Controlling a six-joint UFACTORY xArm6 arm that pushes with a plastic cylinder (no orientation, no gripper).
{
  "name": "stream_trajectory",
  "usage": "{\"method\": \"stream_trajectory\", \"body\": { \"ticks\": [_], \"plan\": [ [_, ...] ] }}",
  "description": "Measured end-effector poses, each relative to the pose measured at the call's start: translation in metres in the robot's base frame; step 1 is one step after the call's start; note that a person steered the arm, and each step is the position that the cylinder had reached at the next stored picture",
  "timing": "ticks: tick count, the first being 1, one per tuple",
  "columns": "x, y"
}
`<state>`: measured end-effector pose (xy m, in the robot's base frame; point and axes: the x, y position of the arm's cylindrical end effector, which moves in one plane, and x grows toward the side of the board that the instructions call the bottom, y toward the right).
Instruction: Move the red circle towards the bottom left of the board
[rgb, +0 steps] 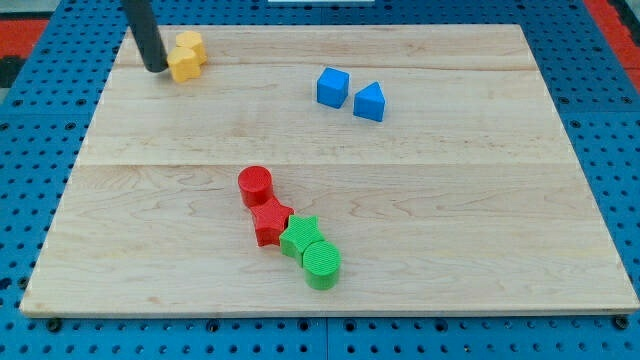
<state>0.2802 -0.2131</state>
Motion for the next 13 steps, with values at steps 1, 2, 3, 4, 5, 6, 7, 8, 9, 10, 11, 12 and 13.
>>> {"method": "stream_trajectory", "body": {
  "ticks": [1, 2, 3, 4, 5, 6, 7, 8, 9, 10, 11, 12, 13],
  "plan": [
    [0.055, -0.002],
    [0.067, 0.010],
    [0.067, 0.015],
    [0.067, 0.022],
    [0.067, 0.030],
    [0.067, 0.034],
    [0.068, 0.034],
    [0.068, 0.035],
    [0.068, 0.053],
    [0.092, 0.128],
    [0.126, 0.231],
    [0.191, 0.259],
    [0.229, 0.162]
  ]
}}
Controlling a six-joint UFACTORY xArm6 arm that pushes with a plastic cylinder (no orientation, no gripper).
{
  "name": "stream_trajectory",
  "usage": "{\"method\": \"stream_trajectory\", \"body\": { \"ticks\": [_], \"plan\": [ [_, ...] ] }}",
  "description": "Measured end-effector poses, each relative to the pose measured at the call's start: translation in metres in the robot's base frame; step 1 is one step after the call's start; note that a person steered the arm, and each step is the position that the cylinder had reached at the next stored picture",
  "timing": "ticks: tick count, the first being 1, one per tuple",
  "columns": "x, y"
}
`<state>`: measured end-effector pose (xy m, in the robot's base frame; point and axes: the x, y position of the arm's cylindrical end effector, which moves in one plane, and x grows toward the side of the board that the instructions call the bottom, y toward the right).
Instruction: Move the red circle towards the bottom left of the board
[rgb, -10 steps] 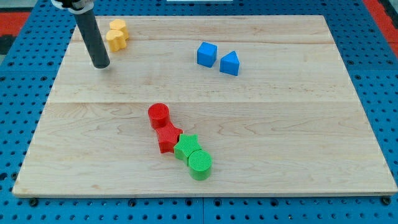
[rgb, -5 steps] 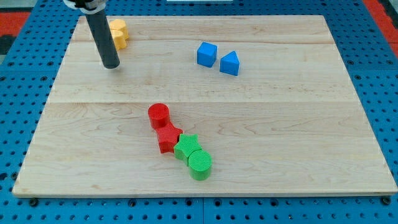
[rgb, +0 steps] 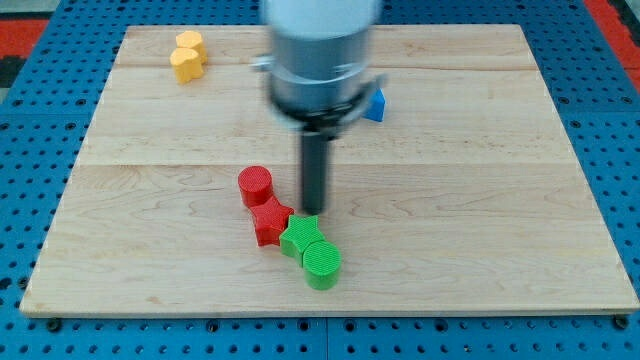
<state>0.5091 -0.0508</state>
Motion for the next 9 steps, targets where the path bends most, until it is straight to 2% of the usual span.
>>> {"method": "stream_trajectory", "body": {
  "ticks": [2, 3, 4, 5, 6, 7, 8, 9],
  "plan": [
    [-0.039, -0.028],
    [-0.016, -0.104],
    [-0.041, -0.104],
    [-0.107, -0.063],
    [-0.135, -0.090],
    [-0.088, -0.130],
    [-0.072, -0.125],
    [-0.085, -0.085]
  ]
}}
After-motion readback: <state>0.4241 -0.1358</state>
